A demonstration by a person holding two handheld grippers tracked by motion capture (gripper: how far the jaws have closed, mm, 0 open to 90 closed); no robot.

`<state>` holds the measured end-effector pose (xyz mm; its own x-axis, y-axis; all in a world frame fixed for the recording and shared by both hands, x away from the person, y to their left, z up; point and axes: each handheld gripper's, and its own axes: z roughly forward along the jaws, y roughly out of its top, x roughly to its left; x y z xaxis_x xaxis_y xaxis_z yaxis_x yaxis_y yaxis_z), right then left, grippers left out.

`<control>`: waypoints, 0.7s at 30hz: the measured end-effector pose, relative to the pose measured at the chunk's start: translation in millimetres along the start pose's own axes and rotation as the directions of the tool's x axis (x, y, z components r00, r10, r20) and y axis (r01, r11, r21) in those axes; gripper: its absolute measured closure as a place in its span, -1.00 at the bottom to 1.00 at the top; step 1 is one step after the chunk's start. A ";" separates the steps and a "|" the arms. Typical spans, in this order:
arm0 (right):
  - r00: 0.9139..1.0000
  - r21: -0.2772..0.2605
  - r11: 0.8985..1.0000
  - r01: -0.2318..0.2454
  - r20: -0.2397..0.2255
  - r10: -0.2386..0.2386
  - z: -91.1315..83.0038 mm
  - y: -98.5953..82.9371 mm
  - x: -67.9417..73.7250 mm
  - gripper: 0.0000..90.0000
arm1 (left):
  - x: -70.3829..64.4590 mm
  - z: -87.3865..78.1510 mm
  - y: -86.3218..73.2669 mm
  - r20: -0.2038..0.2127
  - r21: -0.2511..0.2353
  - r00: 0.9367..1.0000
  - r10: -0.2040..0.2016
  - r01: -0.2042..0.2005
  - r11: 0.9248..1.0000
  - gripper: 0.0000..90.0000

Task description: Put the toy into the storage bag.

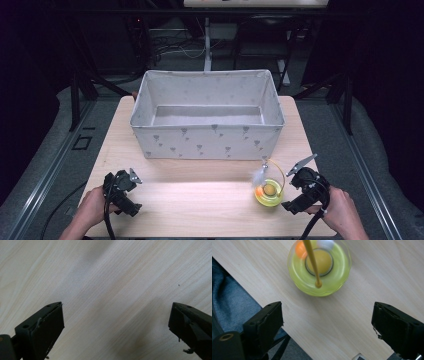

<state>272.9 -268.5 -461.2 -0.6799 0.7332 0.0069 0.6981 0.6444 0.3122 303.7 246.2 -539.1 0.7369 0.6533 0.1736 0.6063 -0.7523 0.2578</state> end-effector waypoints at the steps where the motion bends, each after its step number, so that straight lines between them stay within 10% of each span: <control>1: 1.000 0.004 1.000 0.012 0.002 -0.012 -1.4 2.0 -0.2 -0.82 | -0.3 0.0 0.1 0.000 0.001 1.000 0.000 0.000 1.000 -1.00; 8: 1.000 -0.034 0.999 0.022 -0.012 -0.022 -7.9 11.7 -0.8 -0.85 | 0.1 0.7 -0.1 0.002 0.005 1.000 0.001 -0.001 1.000 -1.00; 21: 0.999 -0.056 0.997 0.045 -0.011 -0.046 -18.5 26.8 3.2 0.16 | -0.7 2.9 0.9 0.011 0.016 1.000 0.001 -0.001 1.000 -1.00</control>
<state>285.2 -252.9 -435.2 -0.7139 0.7002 0.0032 0.6527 0.6638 0.3653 304.7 244.8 -541.7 0.7408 0.6515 0.1637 0.6099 -0.7545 0.2425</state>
